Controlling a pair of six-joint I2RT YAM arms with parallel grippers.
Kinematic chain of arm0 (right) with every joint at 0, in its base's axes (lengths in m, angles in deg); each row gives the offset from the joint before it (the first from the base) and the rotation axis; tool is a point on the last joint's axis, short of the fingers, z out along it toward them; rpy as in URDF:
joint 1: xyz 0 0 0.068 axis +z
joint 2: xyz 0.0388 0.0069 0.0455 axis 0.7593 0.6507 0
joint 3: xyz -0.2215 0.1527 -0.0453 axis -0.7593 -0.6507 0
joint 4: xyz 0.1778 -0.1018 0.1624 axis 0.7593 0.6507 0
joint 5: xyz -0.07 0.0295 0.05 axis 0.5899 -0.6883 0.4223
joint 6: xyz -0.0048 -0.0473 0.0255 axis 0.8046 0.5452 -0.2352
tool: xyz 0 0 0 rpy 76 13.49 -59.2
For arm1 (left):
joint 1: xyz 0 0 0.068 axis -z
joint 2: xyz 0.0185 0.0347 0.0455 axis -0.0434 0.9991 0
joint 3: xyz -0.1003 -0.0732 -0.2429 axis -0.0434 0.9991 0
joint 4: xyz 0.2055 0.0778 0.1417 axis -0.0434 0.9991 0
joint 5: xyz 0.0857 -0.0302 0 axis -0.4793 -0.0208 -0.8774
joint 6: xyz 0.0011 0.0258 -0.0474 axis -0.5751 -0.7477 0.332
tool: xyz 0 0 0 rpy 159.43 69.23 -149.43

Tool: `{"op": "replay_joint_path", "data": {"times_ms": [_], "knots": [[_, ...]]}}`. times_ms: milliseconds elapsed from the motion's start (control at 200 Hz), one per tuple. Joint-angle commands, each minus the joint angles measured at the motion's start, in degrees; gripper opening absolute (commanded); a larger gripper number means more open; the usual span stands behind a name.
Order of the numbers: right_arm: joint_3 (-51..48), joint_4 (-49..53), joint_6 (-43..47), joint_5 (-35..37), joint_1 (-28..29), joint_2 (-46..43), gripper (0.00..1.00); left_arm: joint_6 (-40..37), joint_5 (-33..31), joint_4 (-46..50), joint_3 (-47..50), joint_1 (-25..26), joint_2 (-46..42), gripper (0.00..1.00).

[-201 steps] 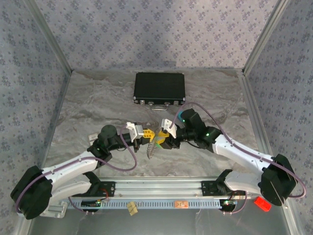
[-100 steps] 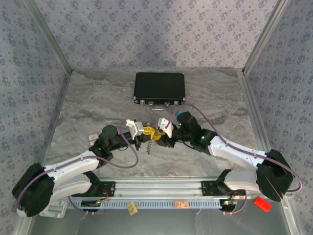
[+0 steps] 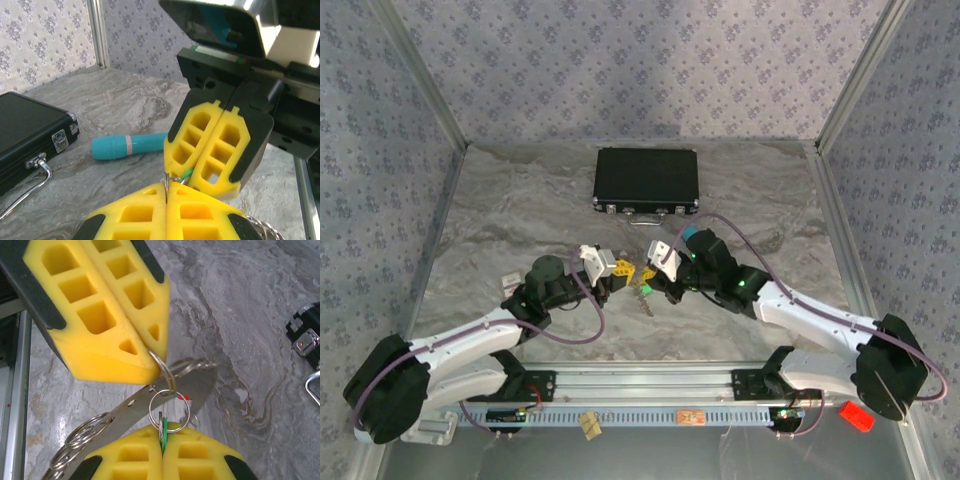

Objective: Put the keys on the keyring

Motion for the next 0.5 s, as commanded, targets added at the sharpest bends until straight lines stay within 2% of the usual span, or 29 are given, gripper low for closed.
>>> {"op": "replay_joint_path", "data": {"times_ms": [0, 100, 295, 425, 460, 485, 495], "knots": [[3.66, 4.46, 2.03, 2.01, -0.25, -1.17, 0.00, -2.81, 1.62, 0.89, -2.32, 0.38, -1.83, 0.00], [5.20, 5.46, 2.79, 4.18, -0.28, -1.32, 0.00, -3.43, 2.00, 2.31, -2.14, 0.37, -2.29, 0.00], [6.74, 6.60, 3.60, 3.37, 0.07, -1.34, 0.00, -3.50, 3.71, 3.24, -2.27, 0.28, -2.57, 0.00], [7.08, 6.91, 4.57, 3.76, 0.51, -2.09, 0.00, -4.72, 1.90, 6.59, -2.93, 0.12, -2.16, 0.00], [7.37, 7.28, 4.99, 4.23, 0.54, -2.50, 0.00, -5.01, 0.96, 7.67, -2.96, 0.13, -2.12, 0.07], [7.90, 7.87, 5.33, 4.55, 0.59, -2.71, 0.00, -5.11, 0.35, 8.25, -2.93, 0.07, -2.18, 0.16], [8.01, 8.25, 5.48, 4.62, 0.66, -2.78, 0.00, -5.14, 0.07, 8.33, -2.87, 0.08, -2.20, 0.23]]}}
